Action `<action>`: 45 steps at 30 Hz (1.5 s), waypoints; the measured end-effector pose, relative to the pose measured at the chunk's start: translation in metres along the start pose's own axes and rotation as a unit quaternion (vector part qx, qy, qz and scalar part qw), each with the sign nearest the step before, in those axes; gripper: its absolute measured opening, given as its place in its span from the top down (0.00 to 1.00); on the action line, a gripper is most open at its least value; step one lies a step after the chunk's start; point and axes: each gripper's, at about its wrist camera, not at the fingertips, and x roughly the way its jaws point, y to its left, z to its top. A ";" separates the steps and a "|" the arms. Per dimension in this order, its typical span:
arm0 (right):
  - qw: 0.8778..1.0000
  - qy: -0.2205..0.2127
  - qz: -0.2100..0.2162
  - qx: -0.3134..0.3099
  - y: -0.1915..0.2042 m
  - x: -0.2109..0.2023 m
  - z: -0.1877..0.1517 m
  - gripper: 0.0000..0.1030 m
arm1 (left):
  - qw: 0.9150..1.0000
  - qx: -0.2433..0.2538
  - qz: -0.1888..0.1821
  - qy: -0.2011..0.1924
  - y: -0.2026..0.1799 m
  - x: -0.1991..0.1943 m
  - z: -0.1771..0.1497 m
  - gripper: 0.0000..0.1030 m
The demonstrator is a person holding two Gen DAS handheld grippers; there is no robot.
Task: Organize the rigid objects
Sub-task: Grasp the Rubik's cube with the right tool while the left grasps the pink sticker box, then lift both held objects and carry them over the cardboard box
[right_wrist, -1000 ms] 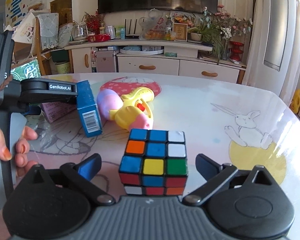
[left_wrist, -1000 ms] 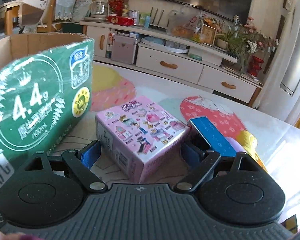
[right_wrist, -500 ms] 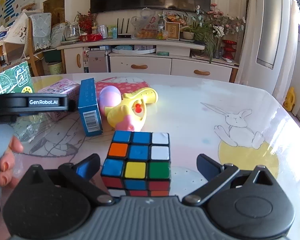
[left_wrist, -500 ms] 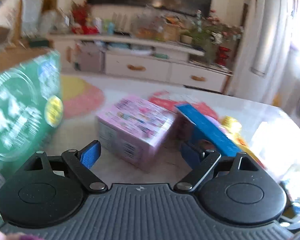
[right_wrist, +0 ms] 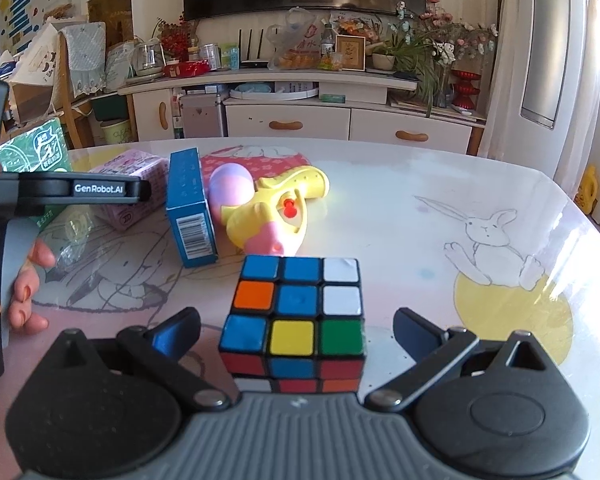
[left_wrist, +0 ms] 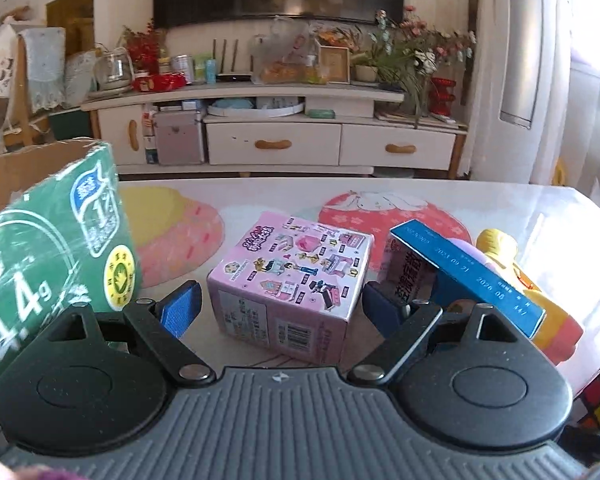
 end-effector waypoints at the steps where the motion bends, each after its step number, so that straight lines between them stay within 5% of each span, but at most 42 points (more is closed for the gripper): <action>1: 1.000 0.001 0.001 0.000 0.001 0.000 0.000 0.01 | 1.000 -0.001 -0.003 0.002 0.000 0.002 0.001 0.00; 14: 1.000 -0.006 0.000 0.004 0.002 0.003 -0.001 0.02 | 1.000 0.011 -0.002 0.020 -0.010 -0.003 -0.004 0.05; 24: 1.000 -0.014 0.015 -0.016 0.005 0.002 -0.003 0.34 | 0.999 0.018 0.046 0.016 -0.028 -0.020 -0.015 0.08; 34: 0.999 -0.022 0.016 -0.018 0.003 -0.005 -0.010 0.42 | 0.997 0.009 0.078 0.019 -0.047 -0.060 -0.039 0.08; 45: 0.999 -0.025 0.016 -0.011 0.006 -0.019 -0.020 0.49 | 0.996 -0.004 0.068 0.048 -0.054 -0.096 -0.058 0.12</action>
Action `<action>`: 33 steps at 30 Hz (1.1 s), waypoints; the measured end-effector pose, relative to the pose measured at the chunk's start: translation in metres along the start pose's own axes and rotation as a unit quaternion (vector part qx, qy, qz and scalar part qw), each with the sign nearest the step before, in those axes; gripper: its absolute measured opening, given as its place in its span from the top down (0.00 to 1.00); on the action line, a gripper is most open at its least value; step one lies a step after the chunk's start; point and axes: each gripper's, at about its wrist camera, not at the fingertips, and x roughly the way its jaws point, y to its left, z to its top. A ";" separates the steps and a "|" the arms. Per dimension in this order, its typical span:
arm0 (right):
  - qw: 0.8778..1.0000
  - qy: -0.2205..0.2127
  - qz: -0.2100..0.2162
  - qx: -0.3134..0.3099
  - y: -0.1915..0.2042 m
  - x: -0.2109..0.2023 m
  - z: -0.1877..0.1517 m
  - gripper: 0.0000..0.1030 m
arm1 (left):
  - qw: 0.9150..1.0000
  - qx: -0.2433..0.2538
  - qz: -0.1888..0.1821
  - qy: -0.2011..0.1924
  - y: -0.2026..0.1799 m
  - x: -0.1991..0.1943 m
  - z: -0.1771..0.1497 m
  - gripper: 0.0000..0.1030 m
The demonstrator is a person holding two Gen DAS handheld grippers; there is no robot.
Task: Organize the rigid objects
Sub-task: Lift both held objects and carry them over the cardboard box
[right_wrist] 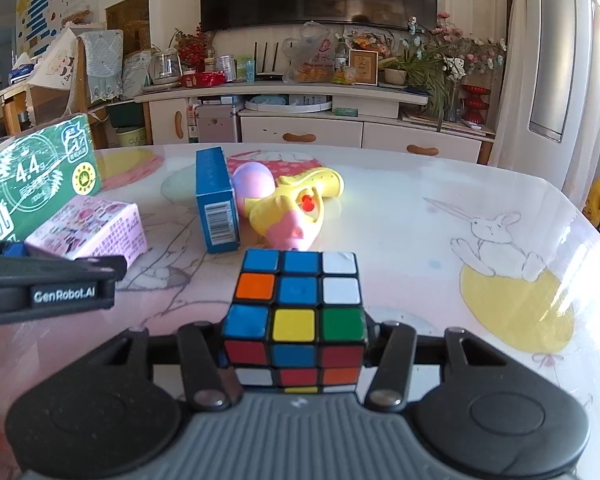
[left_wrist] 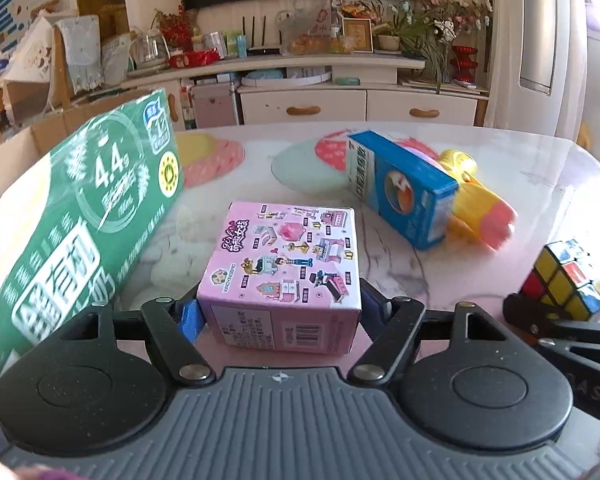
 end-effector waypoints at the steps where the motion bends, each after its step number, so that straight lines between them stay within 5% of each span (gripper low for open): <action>1: 1.000 0.000 0.000 0.000 0.000 -0.002 -0.001 0.49 | 1.000 0.000 -0.002 0.003 -0.001 -0.002 -0.001 0.12; 33: 0.995 0.029 -0.044 0.080 0.002 -0.069 -0.038 0.49 | 0.992 0.014 -0.124 0.032 -0.001 -0.056 -0.025 0.14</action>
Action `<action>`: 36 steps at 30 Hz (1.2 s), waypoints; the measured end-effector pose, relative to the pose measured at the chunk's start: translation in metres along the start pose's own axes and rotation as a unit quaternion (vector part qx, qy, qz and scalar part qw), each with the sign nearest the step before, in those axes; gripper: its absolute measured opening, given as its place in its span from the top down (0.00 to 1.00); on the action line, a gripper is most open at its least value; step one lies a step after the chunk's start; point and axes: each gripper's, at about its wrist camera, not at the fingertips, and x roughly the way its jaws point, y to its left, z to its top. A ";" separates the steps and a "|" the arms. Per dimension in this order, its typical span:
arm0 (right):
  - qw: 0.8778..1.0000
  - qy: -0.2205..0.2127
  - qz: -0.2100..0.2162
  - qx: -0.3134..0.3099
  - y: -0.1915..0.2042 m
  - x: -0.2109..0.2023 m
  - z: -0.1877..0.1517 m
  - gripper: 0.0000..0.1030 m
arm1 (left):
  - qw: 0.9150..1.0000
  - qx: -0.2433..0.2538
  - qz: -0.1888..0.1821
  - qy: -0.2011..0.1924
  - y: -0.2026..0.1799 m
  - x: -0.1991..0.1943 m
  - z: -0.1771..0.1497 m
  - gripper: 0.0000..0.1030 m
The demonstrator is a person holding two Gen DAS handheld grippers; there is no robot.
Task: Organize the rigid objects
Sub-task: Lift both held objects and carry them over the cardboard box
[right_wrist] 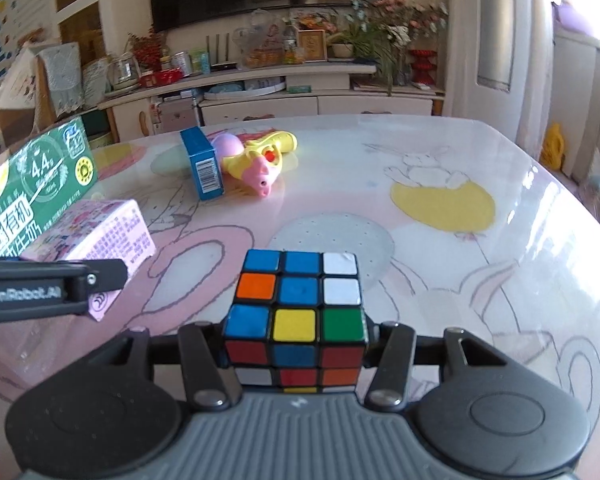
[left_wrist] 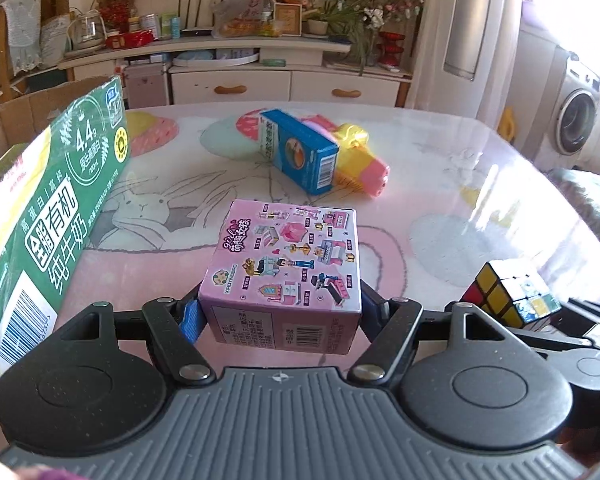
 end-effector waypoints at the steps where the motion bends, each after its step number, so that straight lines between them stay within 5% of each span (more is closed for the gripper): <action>1: 1.000 0.001 -0.001 0.005 -0.001 -0.001 0.001 0.49 | 1.000 0.000 -0.005 -0.001 0.001 -0.002 0.001 0.14; 21: 0.999 -0.034 0.011 -0.035 0.036 -0.043 0.027 0.49 | 0.998 -0.007 -0.033 -0.046 0.032 -0.054 0.038 0.14; 36: 0.989 -0.076 0.084 -0.091 0.106 -0.060 0.065 0.49 | 0.992 -0.078 0.029 -0.096 0.116 -0.074 0.078 0.14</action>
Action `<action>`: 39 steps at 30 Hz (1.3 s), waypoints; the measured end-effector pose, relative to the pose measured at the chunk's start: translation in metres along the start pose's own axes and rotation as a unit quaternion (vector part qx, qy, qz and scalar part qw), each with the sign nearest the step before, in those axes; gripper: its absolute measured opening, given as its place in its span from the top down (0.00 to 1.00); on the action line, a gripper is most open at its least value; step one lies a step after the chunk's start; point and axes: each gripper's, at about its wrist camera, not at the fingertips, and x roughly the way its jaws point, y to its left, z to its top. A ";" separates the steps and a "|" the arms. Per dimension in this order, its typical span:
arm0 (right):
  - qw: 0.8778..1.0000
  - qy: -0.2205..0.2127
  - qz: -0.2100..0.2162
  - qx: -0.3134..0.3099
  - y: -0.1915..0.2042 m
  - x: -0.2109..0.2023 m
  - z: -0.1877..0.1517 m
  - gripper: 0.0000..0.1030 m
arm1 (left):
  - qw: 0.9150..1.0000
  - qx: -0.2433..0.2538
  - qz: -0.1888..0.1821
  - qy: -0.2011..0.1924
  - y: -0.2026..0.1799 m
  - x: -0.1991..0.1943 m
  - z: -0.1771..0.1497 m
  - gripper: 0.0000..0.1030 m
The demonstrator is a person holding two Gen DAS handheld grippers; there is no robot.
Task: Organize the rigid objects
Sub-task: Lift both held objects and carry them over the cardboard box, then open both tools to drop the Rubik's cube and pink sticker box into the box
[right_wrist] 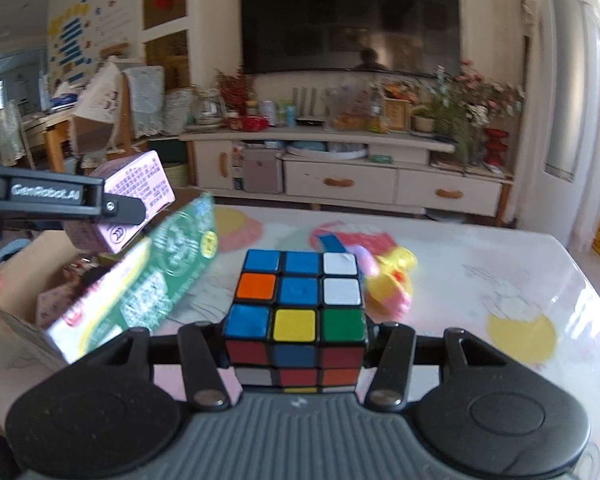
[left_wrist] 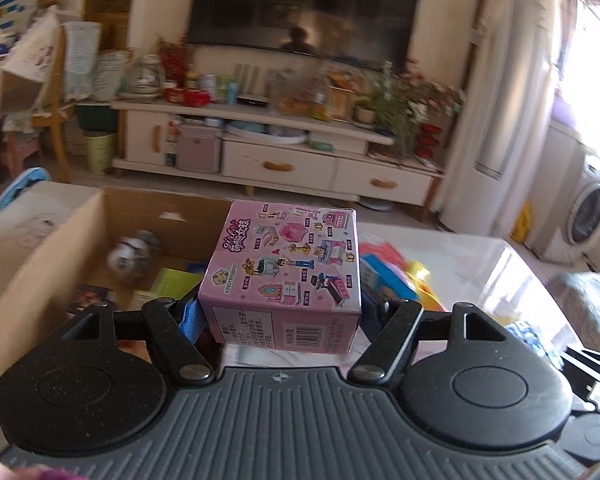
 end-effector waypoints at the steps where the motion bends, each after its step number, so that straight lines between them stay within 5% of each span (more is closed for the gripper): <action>1: 1.000 -0.003 0.005 -0.005 0.006 0.002 0.004 0.49 | 1.000 -0.006 0.008 -0.001 0.007 0.001 0.003 0.14; 13: 0.995 -0.019 0.086 -0.037 0.071 0.044 0.064 0.49 | 0.992 -0.051 0.116 0.016 0.068 0.027 0.017 0.14; 39: 0.986 0.035 0.120 -0.111 0.154 0.138 0.096 0.49 | 0.983 -0.059 0.154 0.074 0.074 0.034 0.006 0.12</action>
